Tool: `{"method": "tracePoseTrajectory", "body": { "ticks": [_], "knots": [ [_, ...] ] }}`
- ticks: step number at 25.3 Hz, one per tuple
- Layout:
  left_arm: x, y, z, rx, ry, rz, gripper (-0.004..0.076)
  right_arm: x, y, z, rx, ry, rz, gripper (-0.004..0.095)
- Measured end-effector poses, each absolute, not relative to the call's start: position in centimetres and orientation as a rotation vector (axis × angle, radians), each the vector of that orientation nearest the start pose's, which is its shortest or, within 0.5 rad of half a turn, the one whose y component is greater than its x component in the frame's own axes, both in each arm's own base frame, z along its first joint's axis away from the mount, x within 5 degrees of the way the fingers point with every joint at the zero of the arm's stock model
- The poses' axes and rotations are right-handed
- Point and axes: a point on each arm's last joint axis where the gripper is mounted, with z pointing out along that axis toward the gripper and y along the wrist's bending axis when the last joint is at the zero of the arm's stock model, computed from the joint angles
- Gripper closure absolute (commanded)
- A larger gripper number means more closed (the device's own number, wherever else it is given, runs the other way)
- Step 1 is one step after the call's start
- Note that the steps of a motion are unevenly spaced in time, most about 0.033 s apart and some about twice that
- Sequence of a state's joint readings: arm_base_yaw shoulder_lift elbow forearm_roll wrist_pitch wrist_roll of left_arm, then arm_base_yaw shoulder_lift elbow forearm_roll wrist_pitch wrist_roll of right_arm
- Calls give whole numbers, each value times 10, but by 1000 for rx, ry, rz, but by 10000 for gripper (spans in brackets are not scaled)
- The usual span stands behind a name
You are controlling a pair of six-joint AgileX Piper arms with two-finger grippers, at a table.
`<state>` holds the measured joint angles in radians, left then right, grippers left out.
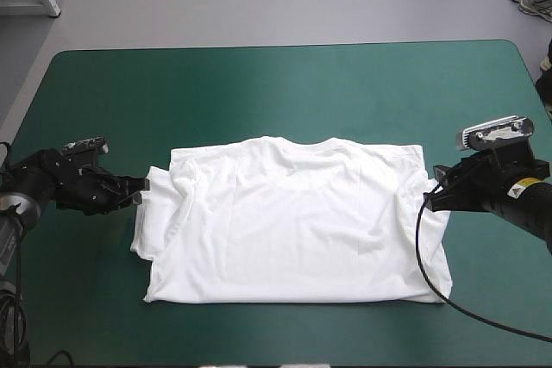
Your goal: Fold the cloth
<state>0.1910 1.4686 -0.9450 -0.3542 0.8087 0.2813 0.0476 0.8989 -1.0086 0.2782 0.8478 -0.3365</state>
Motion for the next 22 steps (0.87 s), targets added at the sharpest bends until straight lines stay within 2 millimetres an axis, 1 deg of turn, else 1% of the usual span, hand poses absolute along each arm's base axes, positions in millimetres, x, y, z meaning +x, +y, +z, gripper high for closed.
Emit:
{"method": "tracePoseTrajectory", "body": {
  "ticks": [3,8,12,15,16,18,20,22],
  "knots": [
    [281,28,232,-137,2749,-345,360,167,27,386,-330,2167,172,485],
    [290,29,222,-141,2735,-341,361,167,27,386,-329,2166,175,495],
    [298,28,208,-132,2745,-385,364,167,27,386,-329,2166,175,495],
    [304,26,207,-118,2730,-403,369,167,27,386,-329,2166,176,495],
    [304,26,207,-110,2728,-403,393,167,27,386,-329,2166,177,495],
    [305,24,206,-87,2728,-401,507,167,27,386,-329,2166,178,495],
    [306,22,204,-53,2728,-396,698,167,27,386,-328,2166,179,495],
    [307,20,203,-20,2731,-394,703,167,27,386,-328,2166,179,495]
  ]
}}
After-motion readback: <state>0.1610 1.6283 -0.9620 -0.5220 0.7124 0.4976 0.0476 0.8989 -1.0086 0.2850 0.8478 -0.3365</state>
